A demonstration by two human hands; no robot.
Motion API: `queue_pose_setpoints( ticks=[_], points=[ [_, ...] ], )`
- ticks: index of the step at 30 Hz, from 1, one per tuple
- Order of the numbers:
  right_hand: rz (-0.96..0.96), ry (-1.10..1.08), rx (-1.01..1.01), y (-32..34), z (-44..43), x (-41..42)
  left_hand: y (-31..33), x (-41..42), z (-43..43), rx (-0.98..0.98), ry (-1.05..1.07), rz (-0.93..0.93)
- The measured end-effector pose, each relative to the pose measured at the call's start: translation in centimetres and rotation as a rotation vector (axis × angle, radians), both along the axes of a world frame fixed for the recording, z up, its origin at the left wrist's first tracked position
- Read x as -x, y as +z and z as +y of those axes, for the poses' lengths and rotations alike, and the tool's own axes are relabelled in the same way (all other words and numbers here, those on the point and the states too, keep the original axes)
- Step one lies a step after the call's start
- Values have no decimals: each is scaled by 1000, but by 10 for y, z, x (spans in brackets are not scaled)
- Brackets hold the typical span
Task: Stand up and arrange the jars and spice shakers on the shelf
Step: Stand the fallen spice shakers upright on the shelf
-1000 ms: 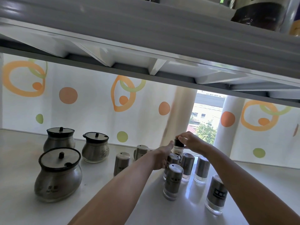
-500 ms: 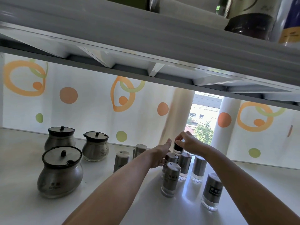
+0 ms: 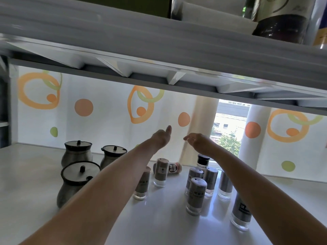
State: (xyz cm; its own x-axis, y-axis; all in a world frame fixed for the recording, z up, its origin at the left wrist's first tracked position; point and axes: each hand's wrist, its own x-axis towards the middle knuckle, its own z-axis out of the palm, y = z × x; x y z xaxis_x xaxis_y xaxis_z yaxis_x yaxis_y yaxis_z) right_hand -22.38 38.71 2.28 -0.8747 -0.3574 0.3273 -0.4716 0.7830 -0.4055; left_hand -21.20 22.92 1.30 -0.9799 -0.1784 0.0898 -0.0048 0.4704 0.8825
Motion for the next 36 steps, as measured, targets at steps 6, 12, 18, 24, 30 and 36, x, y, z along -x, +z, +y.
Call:
queue_pose_setpoints(
  ticks=[6,12,18,24,30,36],
  points=[
    [-128,-44,-80,-16,-26,11,-18,-12,-25,140,4,-300],
    [-285,-64,-252,-21,-44,10,-22,-9,-26,99,19,-410],
    [-366,-95,-387,-28,-52,13,-26,-4,-29,63,39,-463],
    [-366,-112,-401,-36,-52,23,-30,1,-26,-20,37,-441],
    [-375,-106,-368,-38,-49,29,-32,2,-29,-9,70,-412],
    [-382,-117,-392,-37,-49,24,-26,-2,-22,32,90,-303]
  ],
)
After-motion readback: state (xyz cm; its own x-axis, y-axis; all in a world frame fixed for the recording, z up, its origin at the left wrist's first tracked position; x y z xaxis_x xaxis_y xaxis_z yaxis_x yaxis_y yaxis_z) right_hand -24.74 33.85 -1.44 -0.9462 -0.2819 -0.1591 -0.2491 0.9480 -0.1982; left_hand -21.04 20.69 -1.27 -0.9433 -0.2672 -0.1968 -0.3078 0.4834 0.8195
